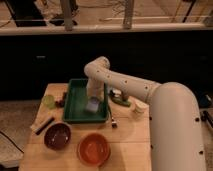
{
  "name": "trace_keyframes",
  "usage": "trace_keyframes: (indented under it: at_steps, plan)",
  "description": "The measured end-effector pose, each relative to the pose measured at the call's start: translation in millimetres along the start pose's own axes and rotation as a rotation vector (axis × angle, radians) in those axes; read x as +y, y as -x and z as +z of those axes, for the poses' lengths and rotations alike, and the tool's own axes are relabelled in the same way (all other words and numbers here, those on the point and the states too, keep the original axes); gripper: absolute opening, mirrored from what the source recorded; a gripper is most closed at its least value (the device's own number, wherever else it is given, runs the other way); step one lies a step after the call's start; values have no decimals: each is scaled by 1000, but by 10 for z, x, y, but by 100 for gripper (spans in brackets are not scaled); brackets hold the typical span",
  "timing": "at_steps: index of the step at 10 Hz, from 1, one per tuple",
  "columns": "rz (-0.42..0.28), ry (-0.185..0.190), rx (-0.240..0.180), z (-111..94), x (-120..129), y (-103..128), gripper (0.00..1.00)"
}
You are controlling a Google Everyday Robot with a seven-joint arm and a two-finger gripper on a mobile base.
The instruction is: Place sponge in tray
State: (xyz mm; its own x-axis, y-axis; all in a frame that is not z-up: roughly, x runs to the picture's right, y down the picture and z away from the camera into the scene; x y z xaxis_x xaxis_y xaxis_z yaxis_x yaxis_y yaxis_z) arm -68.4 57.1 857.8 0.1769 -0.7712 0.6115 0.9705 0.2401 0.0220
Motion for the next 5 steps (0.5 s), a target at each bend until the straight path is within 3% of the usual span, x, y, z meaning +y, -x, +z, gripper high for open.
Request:
trace_keyframes:
  at_steps: [2, 5]
  plan:
    - [-21, -13, 7, -80, -56, 15, 54]
    - [-43, -20, 11, -145, -129, 20, 79]
